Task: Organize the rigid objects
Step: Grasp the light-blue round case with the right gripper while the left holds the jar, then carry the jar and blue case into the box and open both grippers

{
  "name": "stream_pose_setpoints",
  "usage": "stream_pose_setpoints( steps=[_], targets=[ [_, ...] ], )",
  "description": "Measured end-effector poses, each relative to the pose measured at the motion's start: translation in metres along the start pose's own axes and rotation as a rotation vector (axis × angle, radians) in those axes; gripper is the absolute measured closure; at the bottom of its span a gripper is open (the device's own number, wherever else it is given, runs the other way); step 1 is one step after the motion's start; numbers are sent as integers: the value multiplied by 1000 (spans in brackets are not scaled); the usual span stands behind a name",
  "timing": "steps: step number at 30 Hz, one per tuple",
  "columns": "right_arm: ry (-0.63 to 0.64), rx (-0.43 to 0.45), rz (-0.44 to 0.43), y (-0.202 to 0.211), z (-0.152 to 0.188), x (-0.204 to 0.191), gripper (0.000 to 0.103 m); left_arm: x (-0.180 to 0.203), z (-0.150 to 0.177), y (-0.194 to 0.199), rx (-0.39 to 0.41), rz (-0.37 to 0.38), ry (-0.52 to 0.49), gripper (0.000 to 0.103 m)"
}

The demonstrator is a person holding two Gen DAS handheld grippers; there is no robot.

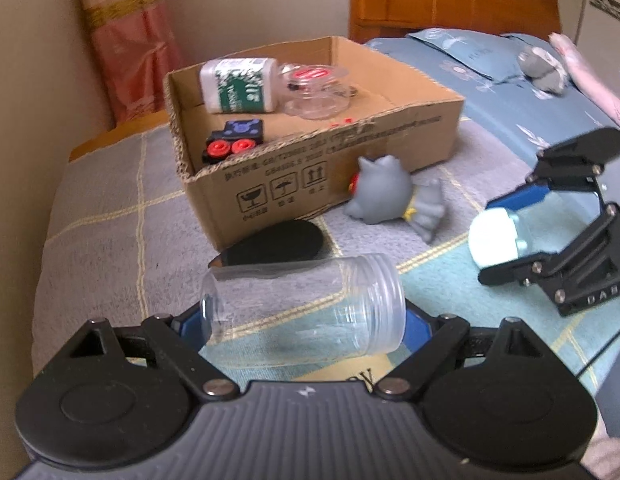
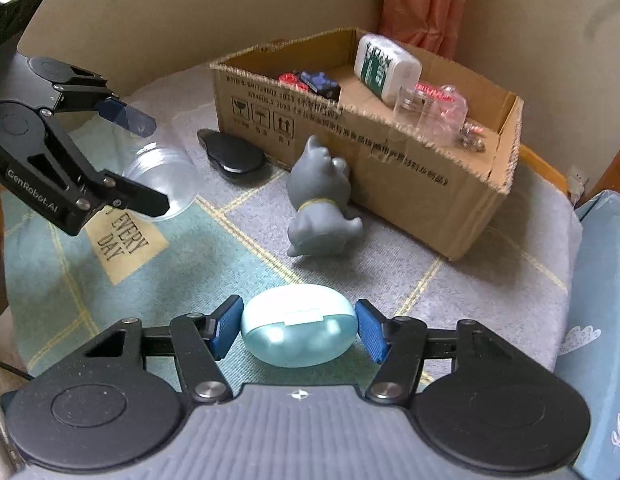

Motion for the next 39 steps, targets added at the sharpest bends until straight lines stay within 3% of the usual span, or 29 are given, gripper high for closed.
stream_pose_setpoints(
  steps=[7, 15, 22, 31, 33, 35, 37, 39],
  targets=[
    [20, 44, 23, 25, -20, 5, 37, 2, -15, 20, 7, 38, -36, 13],
    [19, 149, 63, 45, -68, 30, 37, -3, -54, 32, 71, 24, -71, 13],
    [-66, 185, 92, 28, -105, 72, 37, -17, -94, 28, 133, -31, -86, 13],
    [-148, 127, 133, -13, -103, 97, 37, -36, -131, 3, 132, -49, -68, 13],
    [-170, 125, 146, -14, -100, 98, 30, -37, -138, -3, 131, -47, -68, 13],
    [-176, 152, 155, -7, -98, 97, 8, -38, -145, -9, 128, -48, -68, 13],
    [-173, 178, 161, 3, -96, 92, 0, -39, -153, -16, 124, -54, -78, 13],
    [-182, 193, 156, 13, -93, 88, 0, -39, -159, -24, 110, -56, -83, 13]
  ],
)
Point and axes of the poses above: each gripper's, at about its wrist camera, not at the fingertips, and y roughly against the way its jaws point, x to its right, z to its underside, the point moved 7 cm from there along -y, roughly the way its jaws point, and after that the axes turned 1 degree about x, right-handed, at the moved point
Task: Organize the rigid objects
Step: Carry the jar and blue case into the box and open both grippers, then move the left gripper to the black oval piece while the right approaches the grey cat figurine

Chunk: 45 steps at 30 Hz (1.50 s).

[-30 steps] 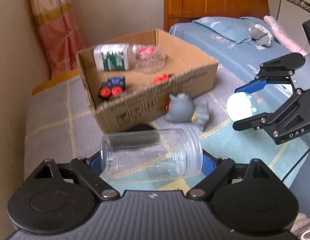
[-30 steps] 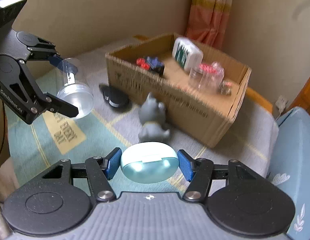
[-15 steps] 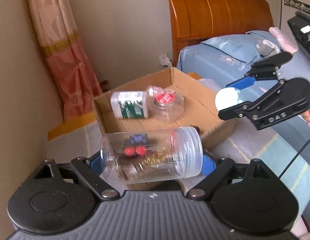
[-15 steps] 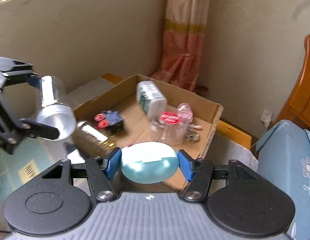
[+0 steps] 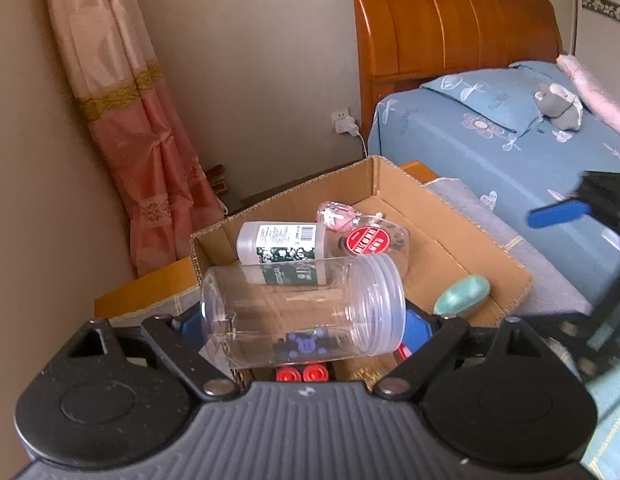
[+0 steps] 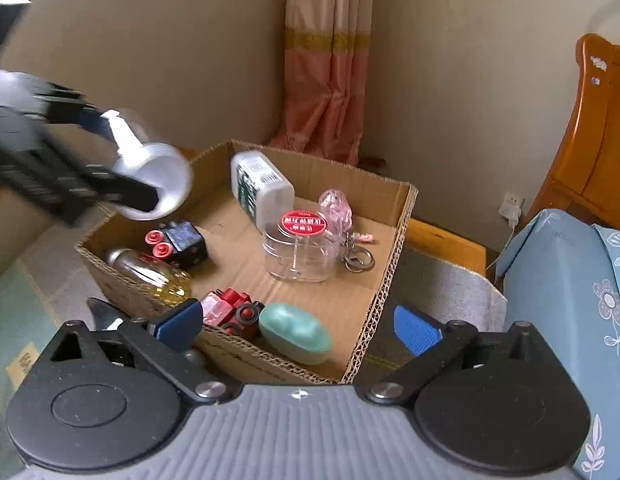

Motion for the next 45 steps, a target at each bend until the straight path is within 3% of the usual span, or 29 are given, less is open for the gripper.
stream_pose_setpoints(
  steps=[6, 8, 10, 12, 27, 31, 40, 45],
  targets=[
    [-25, -11, 4, 22, 10, -6, 0, 0, -8, -24, -26, -11, 8, 10],
    [-27, -19, 8, 27, 16, -9, 0, -2, -9, -31, -36, -53, 11, 3],
    [-33, -21, 7, 31, 21, -14, 0, -2, -6, -33, -45, -86, 16, 3],
    [-37, -34, 8, 32, 25, -17, 0, -3, -2, -32, -54, -69, 32, 3],
    [-138, -49, 43, 32, 40, -39, 0, 5, 37, 33, -14, -51, 109, 3],
    [-195, -67, 75, 26, 49, -43, 0, 5, 58, 49, -14, -64, 151, 1],
    [-333, -87, 138, -8, 58, -62, 0, -11, 97, 66, -19, -217, 183, 1],
    [-384, -83, 200, -42, 54, -73, 0, -24, 111, 75, -9, -230, 227, 1]
  ],
)
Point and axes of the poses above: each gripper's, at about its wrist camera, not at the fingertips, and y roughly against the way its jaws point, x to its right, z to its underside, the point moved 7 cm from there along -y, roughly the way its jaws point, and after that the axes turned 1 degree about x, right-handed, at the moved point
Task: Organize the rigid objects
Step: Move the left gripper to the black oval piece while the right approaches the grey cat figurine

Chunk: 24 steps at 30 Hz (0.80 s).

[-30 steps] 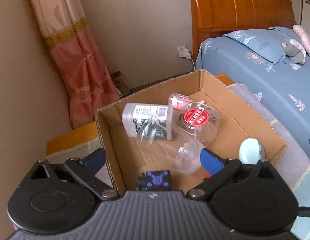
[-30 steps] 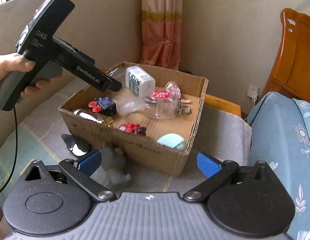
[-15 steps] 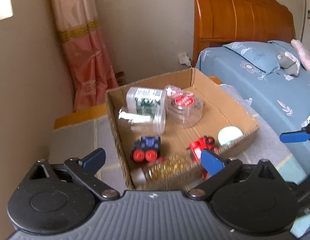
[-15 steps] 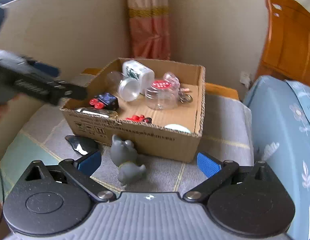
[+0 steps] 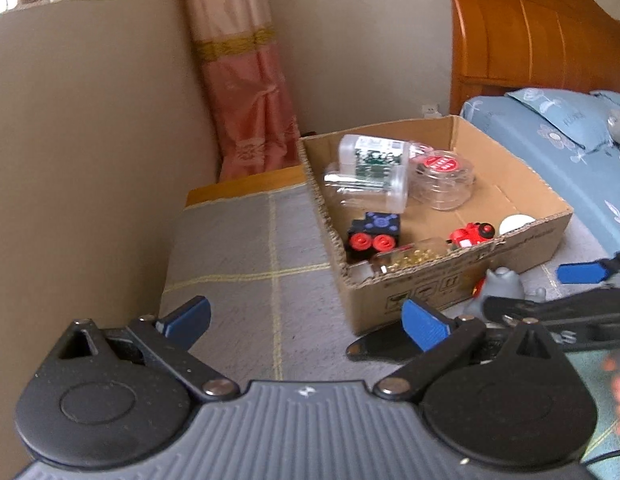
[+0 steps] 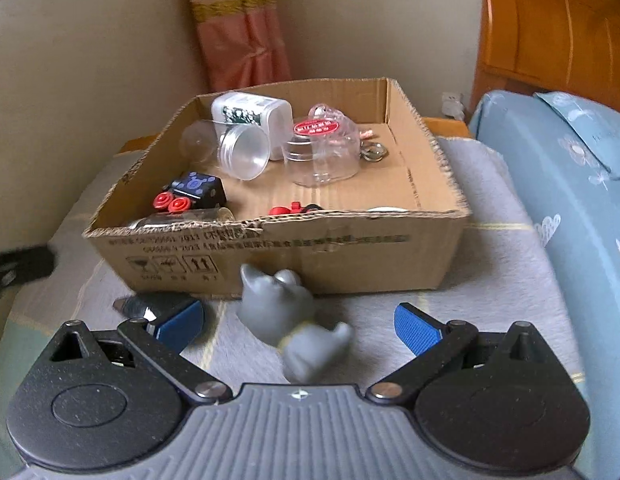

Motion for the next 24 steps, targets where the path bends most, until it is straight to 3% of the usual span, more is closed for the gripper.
stream_pose_setpoints(
  steps=[8, 16, 22, 24],
  targets=[
    [-40, 23, 114, -29, 11, 7, 0, -11, 17, 0, -26, 21, 47, 1],
    [-21, 10, 88, -5, 31, 34, 0, -1, 23, -7, -42, 34, 21, 1],
    [38, -72, 95, 2, 50, 41, 0, 14, 27, -14, -59, 85, 4, 1],
    [77, -48, 99, 5, 57, 41, 0, 20, 29, -18, -70, 102, -4, 1]
  ],
)
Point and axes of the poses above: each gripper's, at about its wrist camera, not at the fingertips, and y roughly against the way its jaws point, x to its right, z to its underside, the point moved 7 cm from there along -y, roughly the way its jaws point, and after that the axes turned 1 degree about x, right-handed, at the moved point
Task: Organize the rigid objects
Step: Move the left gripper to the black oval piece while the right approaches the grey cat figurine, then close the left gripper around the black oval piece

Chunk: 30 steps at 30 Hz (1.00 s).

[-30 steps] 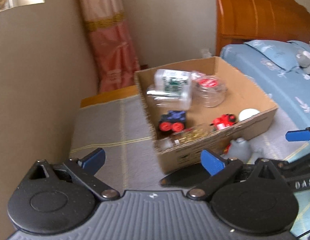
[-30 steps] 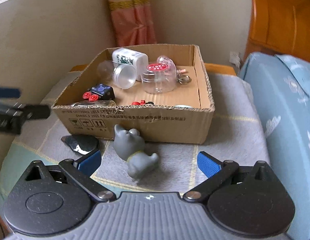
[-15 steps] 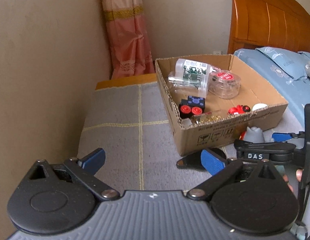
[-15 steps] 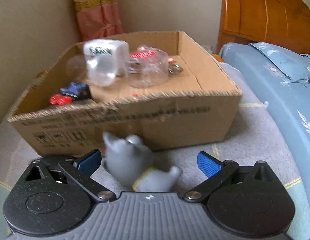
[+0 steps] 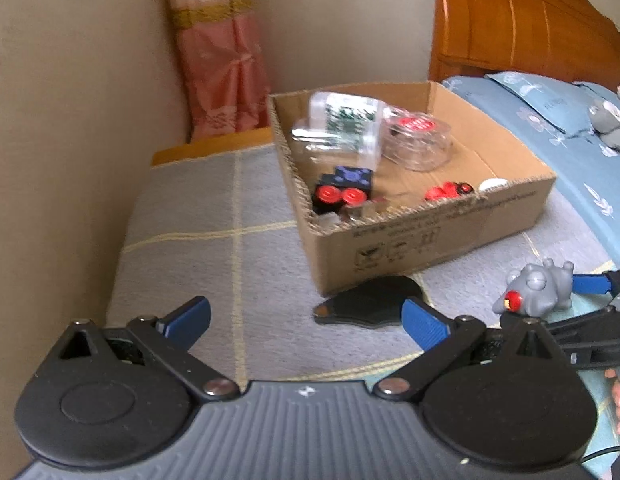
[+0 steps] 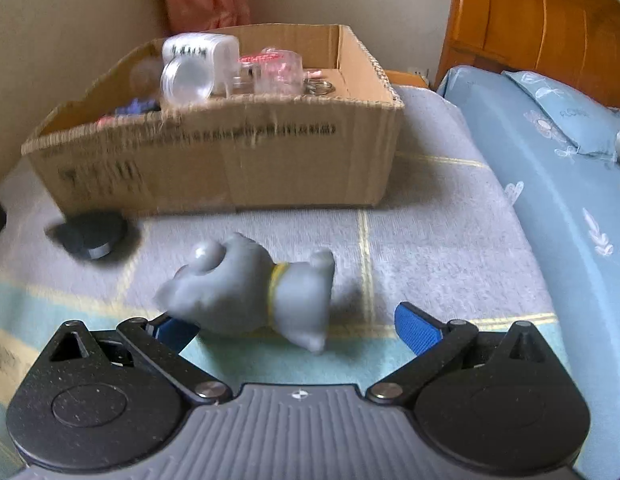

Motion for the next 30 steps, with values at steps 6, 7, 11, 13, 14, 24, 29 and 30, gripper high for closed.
stream_pose_setpoints(
  steps=[6, 7, 11, 13, 14, 24, 29, 30],
  targets=[
    [43, 18, -51, 6, 7, 3, 0, 16, 9, -22, -48, 66, 14, 1],
    [48, 19, -57, 7, 8, 4, 0, 18, 11, -26, -57, 74, 23, 1],
    [53, 40, -61, 11, 12, 4, 0, 22, 20, -46, -99, 94, 80, 2],
    [55, 54, -64, 13, 14, 5, 0, 25, 24, -54, -120, 110, 112, 2],
    [56, 59, -65, 15, 16, 6, 0, 26, 25, -58, -128, 118, 128, 2],
    [59, 61, -68, 15, 16, 7, 0, 39, 16, -70, -78, 48, 132, 1],
    [55, 62, -64, 15, 16, 7, 0, 47, 10, -76, -68, 37, 95, 3],
    [53, 62, -62, 15, 16, 7, 0, 48, 9, -78, -65, 37, 89, 5]
  ],
)
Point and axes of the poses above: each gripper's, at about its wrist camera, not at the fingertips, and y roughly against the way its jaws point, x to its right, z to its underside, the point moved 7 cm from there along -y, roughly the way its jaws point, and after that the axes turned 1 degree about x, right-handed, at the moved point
